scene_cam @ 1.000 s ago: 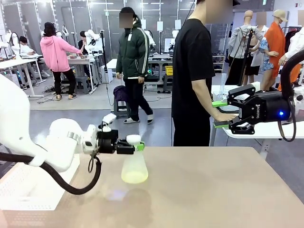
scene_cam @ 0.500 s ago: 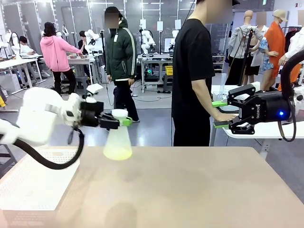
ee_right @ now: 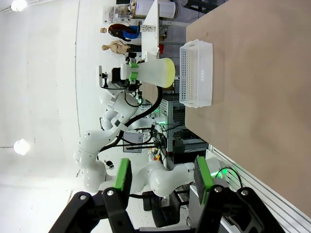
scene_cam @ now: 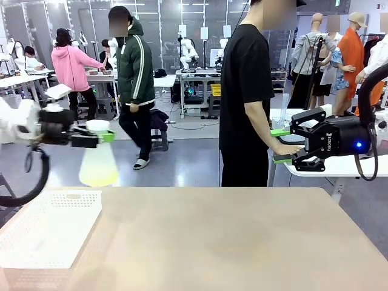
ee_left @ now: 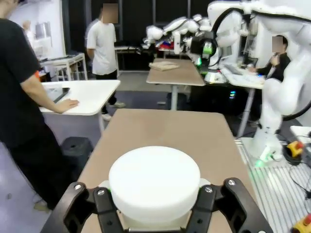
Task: Prepare the solutions needed for the experiment.
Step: When the human places the Big flask in the center of the table, pick up the Big flask and place it in the left Organizing basket.
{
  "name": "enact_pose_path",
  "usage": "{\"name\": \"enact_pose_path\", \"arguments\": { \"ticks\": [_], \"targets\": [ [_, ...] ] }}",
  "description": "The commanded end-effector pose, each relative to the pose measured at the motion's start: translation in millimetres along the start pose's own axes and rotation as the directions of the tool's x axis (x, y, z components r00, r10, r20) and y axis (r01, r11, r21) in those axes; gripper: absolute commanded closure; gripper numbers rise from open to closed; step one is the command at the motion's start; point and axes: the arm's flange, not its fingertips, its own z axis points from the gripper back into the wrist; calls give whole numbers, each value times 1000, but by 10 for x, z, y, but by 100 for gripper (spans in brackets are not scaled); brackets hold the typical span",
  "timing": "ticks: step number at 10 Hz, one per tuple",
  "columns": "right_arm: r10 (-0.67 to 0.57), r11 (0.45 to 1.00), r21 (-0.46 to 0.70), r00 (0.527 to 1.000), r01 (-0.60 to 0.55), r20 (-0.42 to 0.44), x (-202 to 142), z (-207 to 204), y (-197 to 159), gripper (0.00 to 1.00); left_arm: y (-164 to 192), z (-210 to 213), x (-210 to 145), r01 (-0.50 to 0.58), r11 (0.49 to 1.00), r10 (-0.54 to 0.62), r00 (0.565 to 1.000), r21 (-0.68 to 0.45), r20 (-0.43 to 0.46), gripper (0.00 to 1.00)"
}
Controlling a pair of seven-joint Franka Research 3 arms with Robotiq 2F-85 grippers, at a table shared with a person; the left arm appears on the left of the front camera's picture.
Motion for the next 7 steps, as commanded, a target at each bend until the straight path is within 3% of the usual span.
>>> {"name": "enact_pose_path", "arguments": {
  "ticks": [1,4,7],
  "targets": [
    [5,1000,8,1000,-5,-2,-1,7,4,34,-148,511,-150,40,997,-44,998,70,54,100],
    [5,1000,8,1000,-5,-2,-1,7,4,34,-372,1339,-363,69,979,-81,995,192,51,100],
    [5,1000,8,1000,-5,-2,-1,7,4,34,-413,1687,-656,49,972,-70,994,231,84,100]
  ]
}}
